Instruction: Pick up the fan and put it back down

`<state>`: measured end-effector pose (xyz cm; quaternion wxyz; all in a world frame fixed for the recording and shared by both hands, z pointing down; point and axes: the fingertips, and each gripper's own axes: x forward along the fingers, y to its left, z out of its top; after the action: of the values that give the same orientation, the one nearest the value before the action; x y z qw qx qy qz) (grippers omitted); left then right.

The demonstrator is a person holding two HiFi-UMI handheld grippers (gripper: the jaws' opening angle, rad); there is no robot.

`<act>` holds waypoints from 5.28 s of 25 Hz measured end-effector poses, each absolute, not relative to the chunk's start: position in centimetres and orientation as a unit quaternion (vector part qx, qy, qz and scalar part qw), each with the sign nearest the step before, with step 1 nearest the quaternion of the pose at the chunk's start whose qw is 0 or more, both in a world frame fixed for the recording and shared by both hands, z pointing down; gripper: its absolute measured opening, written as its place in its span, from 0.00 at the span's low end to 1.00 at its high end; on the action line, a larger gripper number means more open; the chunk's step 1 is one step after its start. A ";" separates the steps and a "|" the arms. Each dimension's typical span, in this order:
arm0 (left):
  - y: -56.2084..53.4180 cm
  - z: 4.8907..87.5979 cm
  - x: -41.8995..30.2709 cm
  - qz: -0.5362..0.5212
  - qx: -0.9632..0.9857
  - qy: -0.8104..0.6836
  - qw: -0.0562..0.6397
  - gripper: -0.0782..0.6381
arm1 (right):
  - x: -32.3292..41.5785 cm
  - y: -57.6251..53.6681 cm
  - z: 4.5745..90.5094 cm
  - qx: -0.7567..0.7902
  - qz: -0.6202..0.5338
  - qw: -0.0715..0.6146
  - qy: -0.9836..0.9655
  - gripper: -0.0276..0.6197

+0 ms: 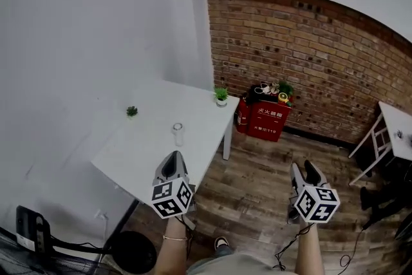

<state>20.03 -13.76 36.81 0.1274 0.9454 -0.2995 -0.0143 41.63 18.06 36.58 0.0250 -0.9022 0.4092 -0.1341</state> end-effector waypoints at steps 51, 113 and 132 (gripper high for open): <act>-24.2 41.7 -0.8 -0.001 0.696 -0.700 0.162 0.12 | 38.7 -28.0 41.6 -0.626 -0.201 -0.078 0.749 0.34; -24.0 58.7 -6.4 0.116 0.681 -0.668 0.277 0.12 | 34.6 -36.8 64.5 -0.730 -0.337 -0.222 0.552 0.45; -23.1 57.7 -5.1 0.109 0.673 -0.677 0.275 0.12 | 35.5 -36.2 64.4 -0.711 -0.359 -0.227 0.560 0.35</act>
<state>-5.07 -23.06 57.71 0.2753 0.6735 -0.6773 0.1091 35.49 -36.17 64.42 -0.2268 -0.7109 0.5604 -0.3594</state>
